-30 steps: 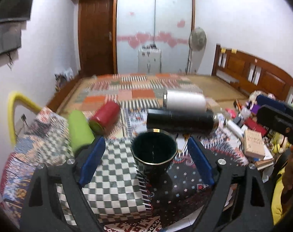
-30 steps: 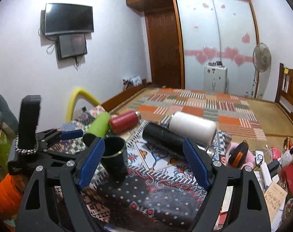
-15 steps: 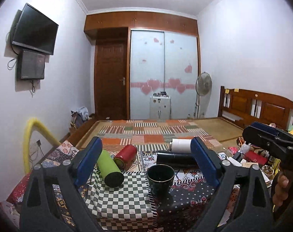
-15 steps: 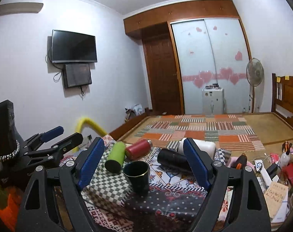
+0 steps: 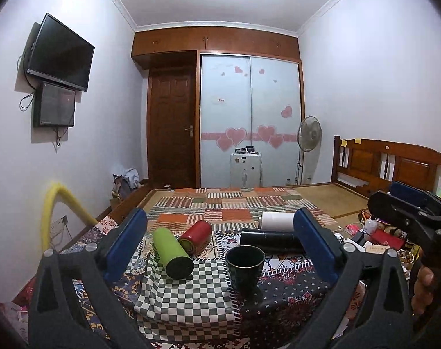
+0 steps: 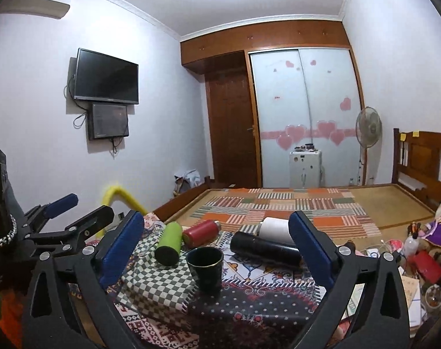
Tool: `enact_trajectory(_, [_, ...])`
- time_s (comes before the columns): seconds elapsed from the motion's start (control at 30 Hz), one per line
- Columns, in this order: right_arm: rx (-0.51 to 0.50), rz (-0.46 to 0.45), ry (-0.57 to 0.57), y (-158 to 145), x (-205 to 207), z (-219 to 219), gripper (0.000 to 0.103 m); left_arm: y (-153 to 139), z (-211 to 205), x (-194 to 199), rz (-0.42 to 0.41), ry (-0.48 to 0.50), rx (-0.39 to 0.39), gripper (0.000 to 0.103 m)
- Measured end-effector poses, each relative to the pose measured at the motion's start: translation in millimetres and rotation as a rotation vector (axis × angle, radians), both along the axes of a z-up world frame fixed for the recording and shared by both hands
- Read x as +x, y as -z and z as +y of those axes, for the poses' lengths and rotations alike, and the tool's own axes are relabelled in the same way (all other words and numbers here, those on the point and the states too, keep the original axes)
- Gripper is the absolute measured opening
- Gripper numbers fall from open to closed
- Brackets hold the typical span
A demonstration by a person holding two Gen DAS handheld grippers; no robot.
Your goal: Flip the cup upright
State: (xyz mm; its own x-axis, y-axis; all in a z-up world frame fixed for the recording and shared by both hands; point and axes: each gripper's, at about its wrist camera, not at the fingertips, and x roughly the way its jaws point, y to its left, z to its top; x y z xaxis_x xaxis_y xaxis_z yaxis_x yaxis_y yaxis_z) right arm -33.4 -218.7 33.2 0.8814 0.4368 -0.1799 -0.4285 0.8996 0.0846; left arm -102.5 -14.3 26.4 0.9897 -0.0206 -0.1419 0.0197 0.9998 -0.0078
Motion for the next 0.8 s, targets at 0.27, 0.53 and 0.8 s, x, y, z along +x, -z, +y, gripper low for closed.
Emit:
enact_trajectory(0.27, [-0.007, -0.005, 0.029, 0.6, -4.9, 0.2, 0.103, 2.5, 1.3, 0.5, -0.005, -0.002, -0.003, 0.103])
enact_trajectory(0.53, [-0.012, 0.001, 0.046, 1.2, -5.2, -0.5, 0.103, 3.3, 1.5, 0.2, -0.007, -0.001, 0.002, 0.103])
enact_trajectory(0.8, [-0.018, -0.003, 0.049, -0.8, -6.9, 0.3, 0.103, 3.2, 2.3, 1.6, -0.004, 0.002, -0.003, 0.103])
